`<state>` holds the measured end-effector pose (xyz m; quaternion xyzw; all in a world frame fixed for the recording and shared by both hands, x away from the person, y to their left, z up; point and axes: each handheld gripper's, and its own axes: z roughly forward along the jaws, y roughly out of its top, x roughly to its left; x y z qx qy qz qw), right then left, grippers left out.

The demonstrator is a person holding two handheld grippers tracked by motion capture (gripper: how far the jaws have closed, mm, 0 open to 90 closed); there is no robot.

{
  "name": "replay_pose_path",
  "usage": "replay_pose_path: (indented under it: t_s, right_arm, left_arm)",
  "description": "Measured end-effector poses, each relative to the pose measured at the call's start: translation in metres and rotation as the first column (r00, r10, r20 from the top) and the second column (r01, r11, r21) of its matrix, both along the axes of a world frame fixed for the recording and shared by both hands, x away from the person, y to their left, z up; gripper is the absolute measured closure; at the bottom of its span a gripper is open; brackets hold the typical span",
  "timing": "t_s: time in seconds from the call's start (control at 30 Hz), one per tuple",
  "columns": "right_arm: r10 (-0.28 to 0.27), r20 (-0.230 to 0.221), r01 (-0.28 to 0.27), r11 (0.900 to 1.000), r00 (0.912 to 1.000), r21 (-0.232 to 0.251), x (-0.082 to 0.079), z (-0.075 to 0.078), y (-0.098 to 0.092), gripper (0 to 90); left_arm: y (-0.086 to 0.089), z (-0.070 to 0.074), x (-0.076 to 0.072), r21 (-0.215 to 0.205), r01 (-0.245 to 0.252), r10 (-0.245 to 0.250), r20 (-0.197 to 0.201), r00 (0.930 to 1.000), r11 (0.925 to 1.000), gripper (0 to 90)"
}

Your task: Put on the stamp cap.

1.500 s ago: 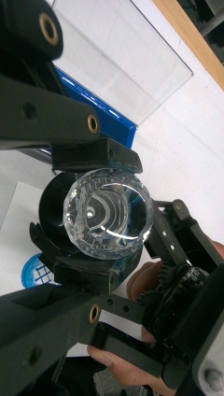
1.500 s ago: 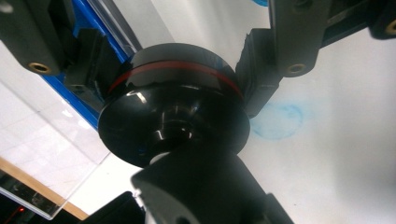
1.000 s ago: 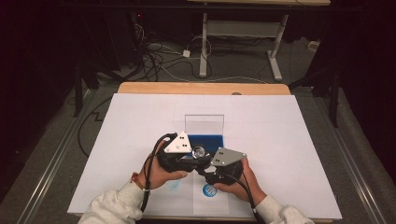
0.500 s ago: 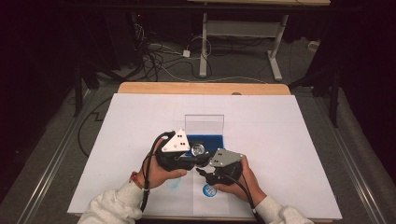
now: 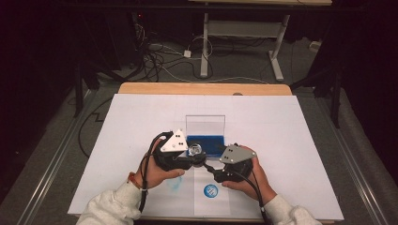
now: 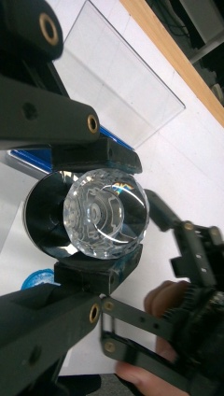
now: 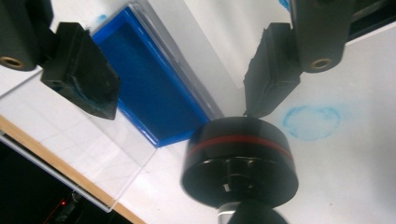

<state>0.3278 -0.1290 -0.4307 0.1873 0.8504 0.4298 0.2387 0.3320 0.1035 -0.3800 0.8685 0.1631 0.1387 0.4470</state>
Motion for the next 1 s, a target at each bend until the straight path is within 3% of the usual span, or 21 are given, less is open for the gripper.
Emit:
replay_pose_path:
  t_s: [0.37, 0.63, 1.0]
  right_arm:
    - [-0.053, 0.033, 0.052, 0.998, 0.9981, 0.017, 0.0, 0.008, -0.013, 25.0]
    - [-0.077, 0.046, 0.077, 0.997, 0.996, 0.002, -0.002, 0.009, -0.022, 24.9]
    - [-0.134, 0.055, 0.134, 0.991, 0.9895, 0.005, -0.009, 0.011, -0.05, 24.6]
  left_arm:
    - [0.008, 0.0, 0.002, 0.008, -0.027, 0.027, 0.009, 0.9996, 0.9996, 54.4]
    - [0.011, 0.0, 0.002, 0.011, -0.03, 0.03, 0.011, 0.9995, 0.9995, 54.4]
    - [0.015, 0.001, 0.007, 0.006, -0.038, 0.038, 0.015, 0.9992, 0.9993, 54.4]
